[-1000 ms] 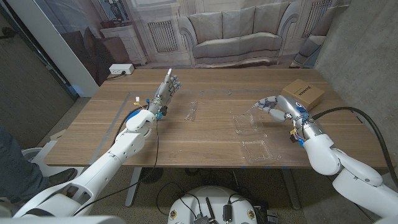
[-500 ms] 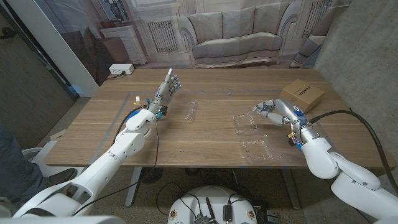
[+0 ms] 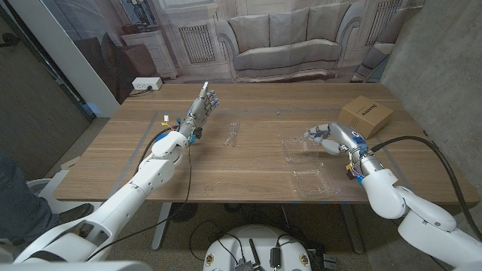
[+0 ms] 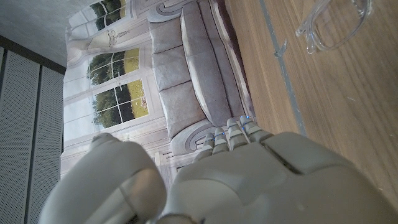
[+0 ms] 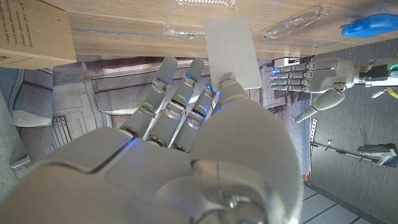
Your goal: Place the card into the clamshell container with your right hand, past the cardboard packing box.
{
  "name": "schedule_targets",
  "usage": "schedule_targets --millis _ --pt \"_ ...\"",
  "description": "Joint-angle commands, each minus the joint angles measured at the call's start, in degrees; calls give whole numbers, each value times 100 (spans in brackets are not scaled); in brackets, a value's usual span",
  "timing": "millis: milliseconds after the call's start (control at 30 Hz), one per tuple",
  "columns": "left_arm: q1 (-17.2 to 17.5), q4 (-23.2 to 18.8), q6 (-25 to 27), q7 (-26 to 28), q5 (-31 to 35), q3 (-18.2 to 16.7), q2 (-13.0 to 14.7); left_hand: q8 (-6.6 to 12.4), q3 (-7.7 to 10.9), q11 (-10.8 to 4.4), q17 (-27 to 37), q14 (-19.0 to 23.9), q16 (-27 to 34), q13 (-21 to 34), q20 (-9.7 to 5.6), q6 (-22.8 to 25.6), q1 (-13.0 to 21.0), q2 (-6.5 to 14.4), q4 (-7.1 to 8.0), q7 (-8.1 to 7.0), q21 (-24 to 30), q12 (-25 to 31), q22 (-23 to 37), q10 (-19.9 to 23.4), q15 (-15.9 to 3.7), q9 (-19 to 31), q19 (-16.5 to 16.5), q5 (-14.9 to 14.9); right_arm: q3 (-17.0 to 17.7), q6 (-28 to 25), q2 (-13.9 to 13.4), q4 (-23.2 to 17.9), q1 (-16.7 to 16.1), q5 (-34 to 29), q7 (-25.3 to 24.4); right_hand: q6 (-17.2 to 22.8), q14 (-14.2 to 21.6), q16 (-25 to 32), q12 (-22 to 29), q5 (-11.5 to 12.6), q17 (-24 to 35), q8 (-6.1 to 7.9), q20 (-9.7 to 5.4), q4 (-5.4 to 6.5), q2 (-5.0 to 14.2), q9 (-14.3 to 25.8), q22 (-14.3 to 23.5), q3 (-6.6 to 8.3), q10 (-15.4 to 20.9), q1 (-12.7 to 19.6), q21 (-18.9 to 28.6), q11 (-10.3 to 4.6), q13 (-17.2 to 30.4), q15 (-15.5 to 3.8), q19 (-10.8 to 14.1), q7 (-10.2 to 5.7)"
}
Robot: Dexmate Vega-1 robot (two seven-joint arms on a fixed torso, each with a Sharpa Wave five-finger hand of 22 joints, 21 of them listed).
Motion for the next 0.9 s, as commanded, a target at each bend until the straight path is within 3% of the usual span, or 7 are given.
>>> schedule_targets --millis 33,900 --pt "32 -122 -1 35 17 -36 60 -19 -42 16 15 -5 17 17 -91 25 2 24 5 22 -15 -4 17 15 20 23 16 -4 -183 -83 -23 64 63 1 -96 67 -17 3 47 -30 23 35 -965 27 28 26 5 11 53 -5 31 16 26 -444 -33 -13" --pt "-8 -126 38 56 49 11 33 -21 -63 22 16 -24 8 17 -91 25 14 36 0 46 -47 -12 19 -3 46 23 16 -8 -506 -253 -180 218 141 -34 -236 83 -149 -56 35 -53 14 23 -962 42 7 21 -13 -3 48 -25 -10 15 12 -438 -103 -19"
